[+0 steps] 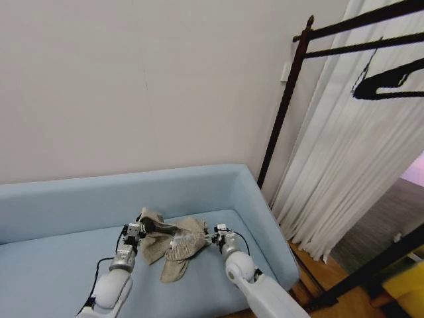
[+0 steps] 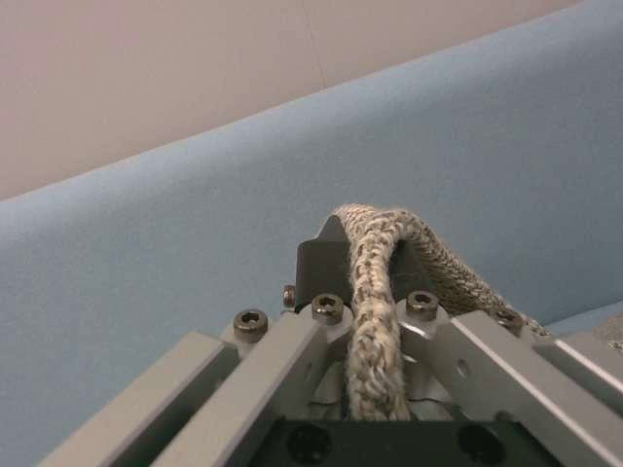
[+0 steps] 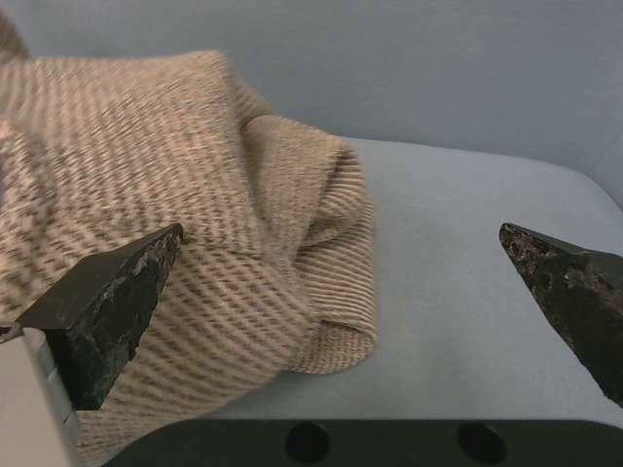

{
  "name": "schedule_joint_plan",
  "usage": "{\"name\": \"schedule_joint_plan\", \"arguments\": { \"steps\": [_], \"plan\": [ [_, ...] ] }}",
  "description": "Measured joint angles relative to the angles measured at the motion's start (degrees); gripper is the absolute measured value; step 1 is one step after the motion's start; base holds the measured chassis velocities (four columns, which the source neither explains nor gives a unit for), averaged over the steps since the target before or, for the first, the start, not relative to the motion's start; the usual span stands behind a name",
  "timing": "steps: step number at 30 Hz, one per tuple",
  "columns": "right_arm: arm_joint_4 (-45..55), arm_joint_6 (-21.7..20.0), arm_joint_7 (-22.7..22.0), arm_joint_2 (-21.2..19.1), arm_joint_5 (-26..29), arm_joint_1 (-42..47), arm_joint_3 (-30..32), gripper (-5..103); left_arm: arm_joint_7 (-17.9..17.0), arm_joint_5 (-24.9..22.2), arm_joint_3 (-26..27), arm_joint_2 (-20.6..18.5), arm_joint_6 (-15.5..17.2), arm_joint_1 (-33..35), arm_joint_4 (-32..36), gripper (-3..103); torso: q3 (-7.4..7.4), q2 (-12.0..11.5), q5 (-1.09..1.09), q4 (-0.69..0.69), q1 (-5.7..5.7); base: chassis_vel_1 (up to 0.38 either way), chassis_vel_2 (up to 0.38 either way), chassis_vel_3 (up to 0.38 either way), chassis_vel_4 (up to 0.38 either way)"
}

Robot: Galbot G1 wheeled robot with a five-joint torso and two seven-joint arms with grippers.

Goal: Pick up the clothes from the sofa and hang them on the clothes hanger.

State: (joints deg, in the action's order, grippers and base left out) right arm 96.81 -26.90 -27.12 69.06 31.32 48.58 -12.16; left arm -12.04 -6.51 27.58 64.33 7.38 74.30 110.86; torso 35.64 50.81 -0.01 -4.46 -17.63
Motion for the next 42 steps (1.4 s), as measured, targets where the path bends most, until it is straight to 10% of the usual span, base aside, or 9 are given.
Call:
{"name": "schedule_joint_plan", "arguments": {
  "steps": [42],
  "plan": [
    [-0.76,-3.61,-9.84,1.8,4.08,-8.87,-15.07,100,-0.62,-2.89,1.85,-0.85,1.02,-1.45,0.91,1,-0.01,0.01,0.01,0.0,0.01,0.0,0.0,0.0,0.0]
  ]
}}
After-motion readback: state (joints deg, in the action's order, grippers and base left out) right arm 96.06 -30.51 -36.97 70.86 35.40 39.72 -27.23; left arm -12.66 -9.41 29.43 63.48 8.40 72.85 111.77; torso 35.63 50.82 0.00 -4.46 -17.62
